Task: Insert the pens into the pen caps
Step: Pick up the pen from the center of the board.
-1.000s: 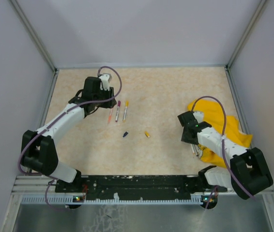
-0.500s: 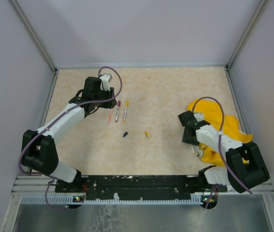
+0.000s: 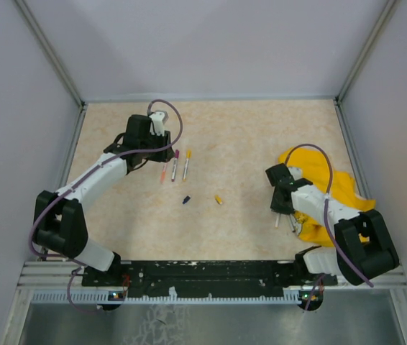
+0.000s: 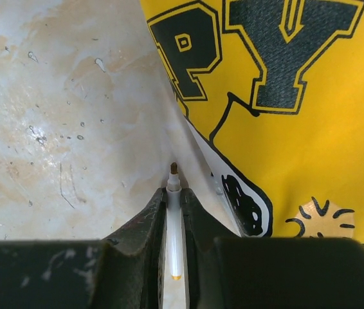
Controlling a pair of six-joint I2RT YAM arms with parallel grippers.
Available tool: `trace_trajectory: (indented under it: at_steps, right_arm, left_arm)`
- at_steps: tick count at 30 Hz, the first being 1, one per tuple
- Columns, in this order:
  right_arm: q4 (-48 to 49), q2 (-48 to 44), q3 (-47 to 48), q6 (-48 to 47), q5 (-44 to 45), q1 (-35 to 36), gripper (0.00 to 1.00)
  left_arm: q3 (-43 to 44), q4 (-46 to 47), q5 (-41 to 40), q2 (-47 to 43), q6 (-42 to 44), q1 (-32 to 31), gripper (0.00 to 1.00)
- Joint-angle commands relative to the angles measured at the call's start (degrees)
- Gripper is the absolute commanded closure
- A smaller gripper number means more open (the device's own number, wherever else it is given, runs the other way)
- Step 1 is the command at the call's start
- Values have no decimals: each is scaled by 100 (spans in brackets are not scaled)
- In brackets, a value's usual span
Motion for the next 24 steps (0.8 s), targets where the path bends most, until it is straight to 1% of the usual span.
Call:
trace_trajectory:
  at_steps: [1, 5, 6, 9, 11, 15, 24]
  right_arm:
    - [51, 29, 47, -42, -353, -76, 89]
    - [146, -24, 102, -80, -668, -76, 92]
    - [176, -31, 111, -92, -803, -76, 90]
    - [181, -28, 122, -105, -939, -42, 76]
    - [141, -20, 123, -124, -894, -34, 73]
    - [15, -27, 110, -200, -876, -23, 71]
    - [-212, -38, 179, -249, -1045, 117, 72]
  left_arm:
    - [213, 56, 95, 25, 86, 18, 57]
    - [213, 56, 142, 16, 96, 18, 57]
    - [205, 61, 170, 14, 100, 13, 57]
    - [208, 65, 185, 19, 103, 17, 57]
    - [217, 65, 196, 29, 109, 18, 57]
    - [221, 65, 233, 45, 105, 18, 57]
    - [215, 65, 252, 48, 111, 15, 57]
